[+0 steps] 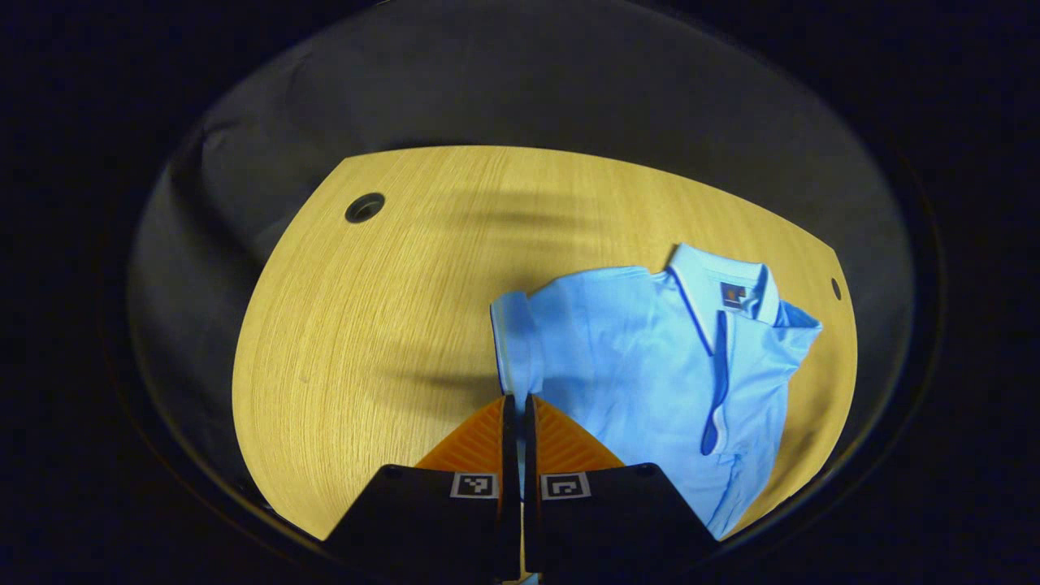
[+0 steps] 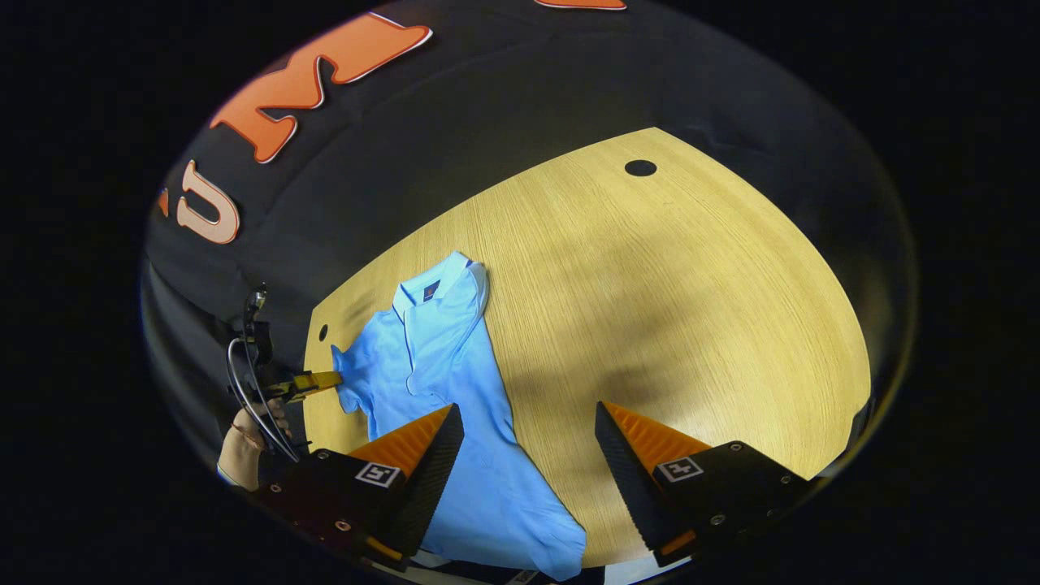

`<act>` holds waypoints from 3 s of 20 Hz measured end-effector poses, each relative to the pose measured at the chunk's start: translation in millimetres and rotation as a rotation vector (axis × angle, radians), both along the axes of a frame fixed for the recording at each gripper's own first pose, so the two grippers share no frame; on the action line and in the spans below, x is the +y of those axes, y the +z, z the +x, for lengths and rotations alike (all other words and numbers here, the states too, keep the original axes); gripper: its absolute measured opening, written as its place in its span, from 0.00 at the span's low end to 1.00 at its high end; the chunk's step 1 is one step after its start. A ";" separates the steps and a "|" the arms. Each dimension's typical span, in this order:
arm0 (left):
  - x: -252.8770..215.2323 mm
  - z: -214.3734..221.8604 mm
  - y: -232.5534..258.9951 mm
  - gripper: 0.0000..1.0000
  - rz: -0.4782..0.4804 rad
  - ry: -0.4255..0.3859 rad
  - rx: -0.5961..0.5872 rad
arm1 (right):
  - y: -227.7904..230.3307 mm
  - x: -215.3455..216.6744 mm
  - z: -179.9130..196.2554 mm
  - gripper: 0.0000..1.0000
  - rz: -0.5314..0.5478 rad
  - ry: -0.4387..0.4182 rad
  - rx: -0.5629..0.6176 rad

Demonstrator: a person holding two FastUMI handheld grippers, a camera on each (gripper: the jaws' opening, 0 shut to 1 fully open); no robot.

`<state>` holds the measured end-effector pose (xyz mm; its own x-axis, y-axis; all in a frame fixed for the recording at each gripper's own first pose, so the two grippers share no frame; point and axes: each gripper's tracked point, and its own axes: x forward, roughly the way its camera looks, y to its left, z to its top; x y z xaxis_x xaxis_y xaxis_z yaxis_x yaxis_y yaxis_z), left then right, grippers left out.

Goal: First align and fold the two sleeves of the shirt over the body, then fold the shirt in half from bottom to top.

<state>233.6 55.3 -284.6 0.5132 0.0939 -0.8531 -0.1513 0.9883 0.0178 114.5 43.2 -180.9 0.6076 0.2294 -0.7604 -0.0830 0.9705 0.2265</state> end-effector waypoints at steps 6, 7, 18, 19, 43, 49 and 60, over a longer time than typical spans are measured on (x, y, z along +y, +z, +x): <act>-86.6 7.6 28.8 0.05 -0.033 -0.156 -0.055 | 4.8 -12.6 -12.0 0.99 0.008 0.004 -0.020; -99.7 8.7 31.5 0.06 -0.034 -0.181 -0.060 | 4.2 -16.9 -15.4 0.99 0.010 -0.001 -0.019; -220.4 13.4 7.4 0.06 -0.099 -0.321 -0.011 | -2.0 -75.1 -40.9 0.99 0.020 -0.095 -0.014; -224.4 13.2 2.6 0.05 -0.092 -0.327 -0.008 | -3.9 -79.2 -42.7 0.98 0.018 -0.105 -0.009; -121.7 -172.3 34.6 1.00 -0.040 -0.278 -0.094 | -63.3 4.9 -122.7 0.99 -0.172 0.145 0.052; -93.4 -250.3 -1.8 1.00 -0.029 -0.248 -0.031 | -94.5 14.2 -165.6 0.99 -0.253 0.212 0.107; -94.6 -372.9 -76.5 1.00 -0.067 -0.205 0.170 | -148.7 -5.8 -238.1 0.99 -0.374 0.247 0.238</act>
<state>-139.3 -39.3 -361.1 0.3643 -0.0566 -0.9296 0.0517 0.9978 -0.0405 -123.6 37.4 -329.6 0.3695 0.0298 -0.9288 -0.3091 0.9465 -0.0926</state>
